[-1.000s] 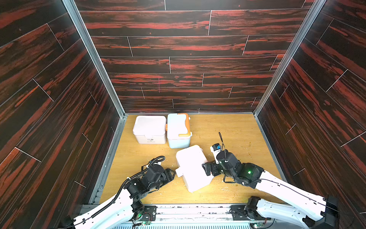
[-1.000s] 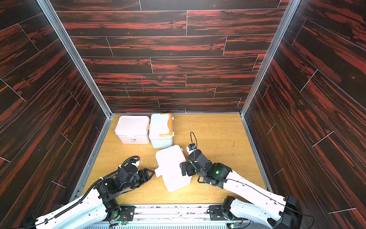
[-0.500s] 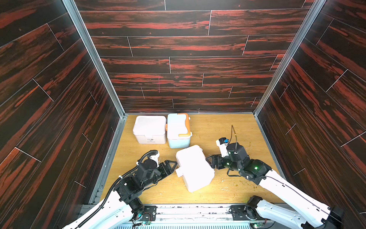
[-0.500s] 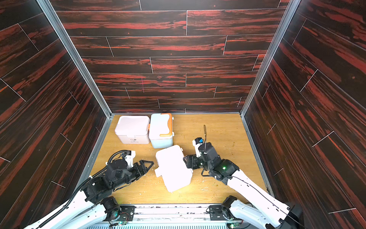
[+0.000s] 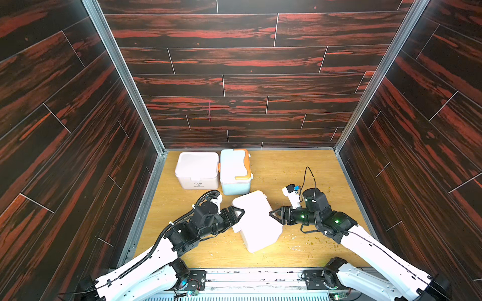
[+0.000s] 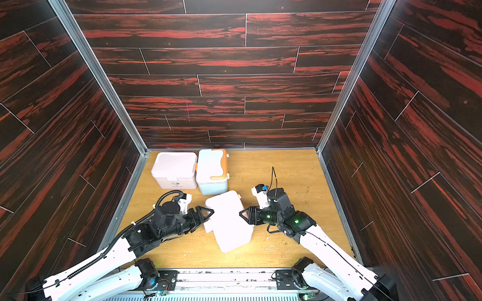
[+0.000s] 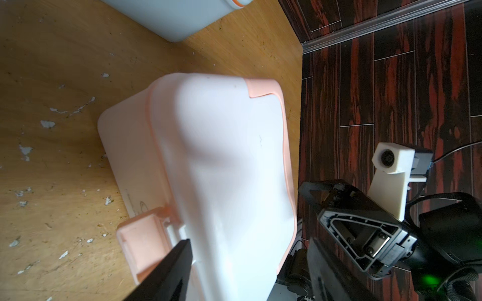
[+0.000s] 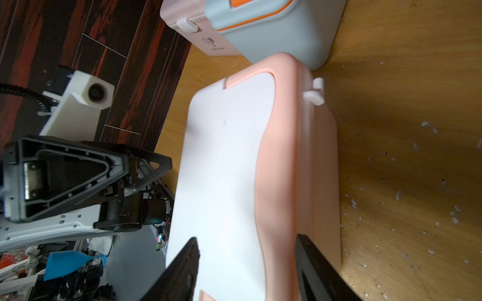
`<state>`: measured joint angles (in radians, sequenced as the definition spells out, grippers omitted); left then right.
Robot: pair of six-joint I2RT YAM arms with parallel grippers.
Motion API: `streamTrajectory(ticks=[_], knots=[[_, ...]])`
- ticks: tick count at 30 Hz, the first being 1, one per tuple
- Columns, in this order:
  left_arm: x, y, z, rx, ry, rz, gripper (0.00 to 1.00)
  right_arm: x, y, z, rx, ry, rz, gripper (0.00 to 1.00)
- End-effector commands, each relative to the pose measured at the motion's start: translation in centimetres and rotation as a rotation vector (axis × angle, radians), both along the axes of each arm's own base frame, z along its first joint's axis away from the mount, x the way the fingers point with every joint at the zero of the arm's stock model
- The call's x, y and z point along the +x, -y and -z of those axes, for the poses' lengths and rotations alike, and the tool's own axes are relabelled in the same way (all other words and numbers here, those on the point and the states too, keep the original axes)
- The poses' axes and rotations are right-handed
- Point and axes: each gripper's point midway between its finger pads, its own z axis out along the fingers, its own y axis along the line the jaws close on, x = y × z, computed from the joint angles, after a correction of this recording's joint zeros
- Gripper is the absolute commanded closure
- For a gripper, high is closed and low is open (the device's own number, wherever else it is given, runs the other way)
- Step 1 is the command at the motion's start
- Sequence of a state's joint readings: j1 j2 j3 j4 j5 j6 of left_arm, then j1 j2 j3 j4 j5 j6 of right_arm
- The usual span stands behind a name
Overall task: Open first aid kits and take out gauze
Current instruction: Open the lid of the first aid kit.
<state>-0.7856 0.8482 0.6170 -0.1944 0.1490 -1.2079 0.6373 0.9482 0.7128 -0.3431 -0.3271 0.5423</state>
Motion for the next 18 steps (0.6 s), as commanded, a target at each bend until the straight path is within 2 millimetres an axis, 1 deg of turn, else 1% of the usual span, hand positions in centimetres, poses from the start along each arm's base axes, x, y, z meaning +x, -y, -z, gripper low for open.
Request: streamTrajectory(ticks=[1,5,12,15,18], knots=[[0.2,0.5,0.4,-0.009,-0.014,0.005,0.26,-0.6,-0.4,0.4,0.023,-0.029,-0.036,0.39],[0.1,0.6,1.2,0.006,-0.036,0.006,0.26,-0.7,-0.5,0.6,0.023,-0.035,-0.040,0.38],[-0.3,-0.6,2.2,0.057,-0.054,-0.018,0.26,-0.8,-0.6,1.0,0.024,-0.050,-0.047,0.38],[-0.3,-0.4,2.5,0.057,-0.060,-0.011,0.26,-0.8,-0.7,1.0,0.027,-0.051,-0.051,0.38],[-0.2,0.5,2.5,0.029,-0.068,0.009,0.26,-0.8,-0.8,1.2,0.027,-0.056,-0.053,0.38]])
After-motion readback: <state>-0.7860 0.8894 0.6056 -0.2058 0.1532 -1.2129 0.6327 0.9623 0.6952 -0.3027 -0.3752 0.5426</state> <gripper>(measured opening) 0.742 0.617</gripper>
